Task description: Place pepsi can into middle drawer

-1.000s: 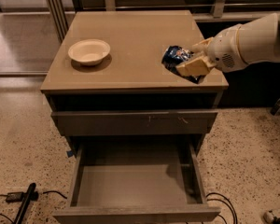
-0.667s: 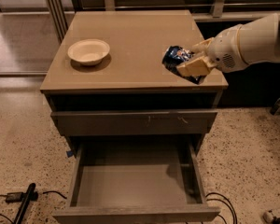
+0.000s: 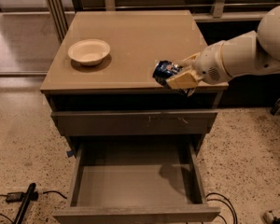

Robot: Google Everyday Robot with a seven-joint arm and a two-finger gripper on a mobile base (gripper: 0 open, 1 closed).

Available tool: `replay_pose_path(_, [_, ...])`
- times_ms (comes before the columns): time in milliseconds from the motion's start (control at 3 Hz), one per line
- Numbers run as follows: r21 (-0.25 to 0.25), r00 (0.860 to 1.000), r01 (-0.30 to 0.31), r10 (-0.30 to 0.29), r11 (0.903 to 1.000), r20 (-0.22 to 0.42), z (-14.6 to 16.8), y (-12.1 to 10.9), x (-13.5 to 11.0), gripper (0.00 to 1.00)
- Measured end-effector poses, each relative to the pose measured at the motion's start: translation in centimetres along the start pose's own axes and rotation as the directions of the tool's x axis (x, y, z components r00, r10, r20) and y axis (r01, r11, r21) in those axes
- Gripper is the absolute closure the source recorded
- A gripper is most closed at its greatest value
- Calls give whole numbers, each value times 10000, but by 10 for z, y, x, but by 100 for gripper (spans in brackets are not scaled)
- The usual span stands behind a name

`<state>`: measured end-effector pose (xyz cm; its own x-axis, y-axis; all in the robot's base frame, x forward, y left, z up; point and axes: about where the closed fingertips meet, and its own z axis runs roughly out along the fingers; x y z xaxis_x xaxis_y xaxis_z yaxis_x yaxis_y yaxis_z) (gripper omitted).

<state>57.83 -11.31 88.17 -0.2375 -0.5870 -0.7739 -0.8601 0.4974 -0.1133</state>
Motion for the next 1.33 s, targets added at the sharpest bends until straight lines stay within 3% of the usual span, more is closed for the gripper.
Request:
replay_pose_path(333, [-617,9982,-576,566,9964,-188,34,20,29,100])
replay_pose_path(1000, [-1256,9880,-1449,1367,9814,-716,62,73,83,100])
replay_pose_path(1333, [-1354,9889,-1396,1310,9809,-707,67,78,82,100])
